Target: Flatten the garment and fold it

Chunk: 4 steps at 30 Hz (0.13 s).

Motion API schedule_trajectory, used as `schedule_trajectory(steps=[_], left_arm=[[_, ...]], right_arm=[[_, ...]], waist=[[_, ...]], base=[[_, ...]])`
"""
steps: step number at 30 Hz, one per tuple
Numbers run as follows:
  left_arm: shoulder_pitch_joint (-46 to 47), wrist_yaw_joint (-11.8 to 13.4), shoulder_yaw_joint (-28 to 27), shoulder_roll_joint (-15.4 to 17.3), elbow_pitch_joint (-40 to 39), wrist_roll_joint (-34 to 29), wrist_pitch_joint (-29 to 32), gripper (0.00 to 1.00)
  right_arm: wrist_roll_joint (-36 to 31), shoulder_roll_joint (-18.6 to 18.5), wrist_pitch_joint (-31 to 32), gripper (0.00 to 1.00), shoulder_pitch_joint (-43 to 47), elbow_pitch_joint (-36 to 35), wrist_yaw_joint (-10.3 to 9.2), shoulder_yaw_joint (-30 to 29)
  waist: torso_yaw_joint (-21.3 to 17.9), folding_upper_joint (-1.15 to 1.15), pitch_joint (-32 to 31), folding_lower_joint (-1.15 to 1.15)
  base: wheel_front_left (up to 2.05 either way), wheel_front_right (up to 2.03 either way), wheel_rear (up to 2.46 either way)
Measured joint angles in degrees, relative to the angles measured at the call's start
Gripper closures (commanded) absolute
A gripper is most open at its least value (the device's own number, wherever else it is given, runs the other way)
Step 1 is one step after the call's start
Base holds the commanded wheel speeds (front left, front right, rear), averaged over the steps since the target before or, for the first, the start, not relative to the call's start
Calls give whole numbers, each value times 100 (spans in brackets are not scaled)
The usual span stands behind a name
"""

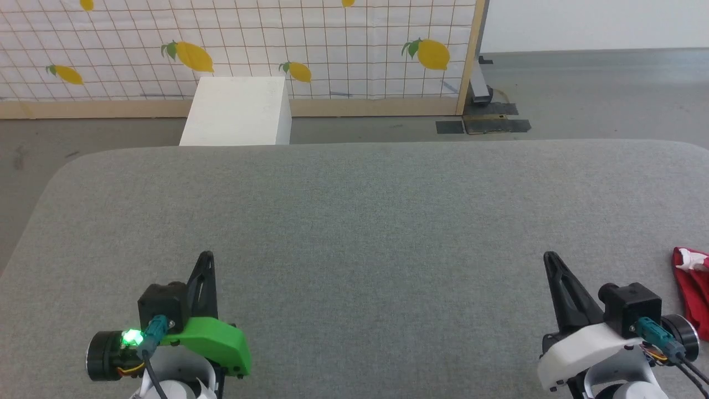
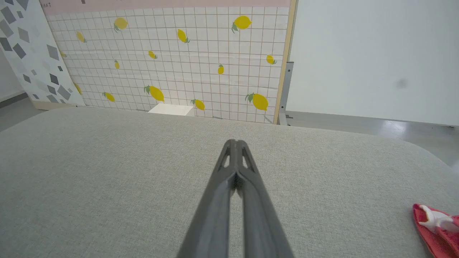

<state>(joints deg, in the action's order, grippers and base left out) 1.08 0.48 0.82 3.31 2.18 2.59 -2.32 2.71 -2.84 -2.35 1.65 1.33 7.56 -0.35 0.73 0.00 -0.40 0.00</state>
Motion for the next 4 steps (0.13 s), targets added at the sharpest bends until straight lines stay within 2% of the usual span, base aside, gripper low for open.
schedule_trajectory(steps=[4], left_arm=[[-22,-1,-10,-4,-42,-45,32,100]], right_arm=[[-55,0,42,100,-35,-20,0,5]], waist=[[-15,0,8,0]], base=[[0,0,0]])
